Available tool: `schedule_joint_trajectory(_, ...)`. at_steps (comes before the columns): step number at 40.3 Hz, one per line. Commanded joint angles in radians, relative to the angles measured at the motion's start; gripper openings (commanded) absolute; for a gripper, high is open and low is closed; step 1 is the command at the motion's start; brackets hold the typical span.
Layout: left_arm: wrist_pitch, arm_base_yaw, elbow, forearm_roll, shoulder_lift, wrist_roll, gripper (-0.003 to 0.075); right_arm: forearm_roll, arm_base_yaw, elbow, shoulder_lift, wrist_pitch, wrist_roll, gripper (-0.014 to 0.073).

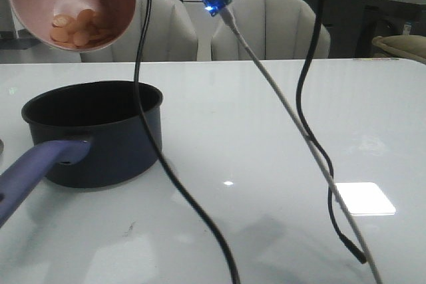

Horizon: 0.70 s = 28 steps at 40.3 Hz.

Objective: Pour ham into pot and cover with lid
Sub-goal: 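Tilt the pink bowl to pour the ham slices into the saucepan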

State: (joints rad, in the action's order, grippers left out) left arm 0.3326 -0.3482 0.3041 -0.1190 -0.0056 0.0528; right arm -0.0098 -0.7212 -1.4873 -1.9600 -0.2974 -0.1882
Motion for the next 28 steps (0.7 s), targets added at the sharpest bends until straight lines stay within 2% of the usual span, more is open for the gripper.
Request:
schedule_joint_trajectory(1, -0.078, -0.010, 0.026, -0.003, 0.006, -0.004, 0.0657, 0.059, 0.001, 0.020, 0.062, -0.166, -0.060, 0.0137)
schedule_joint_trajectory(9, -0.078, -0.010, 0.026, -0.003, 0.006, -0.004, 0.0657, 0.258, -0.017, 0.121, 0.062, -0.334, -0.260, 0.0137)
schedule_joint_trajectory(18, -0.078, -0.010, 0.026, -0.003, 0.006, -0.004, 0.0657, 0.447, -0.080, 0.133, 0.037, -0.409, -0.690, 0.0137)
schedule_joint_trajectory(23, -0.078, -0.010, 0.026, -0.003, 0.006, -0.004, 0.0657, 0.528, -0.122, 0.133, 0.008, -0.520, -0.959, 0.0137)
schedule_joint_trajectory(28, -0.078, -0.010, 0.026, -0.003, 0.006, -0.004, 0.0657, 0.532, -0.152, 0.133, -0.038, -0.659, -1.173, 0.0137)
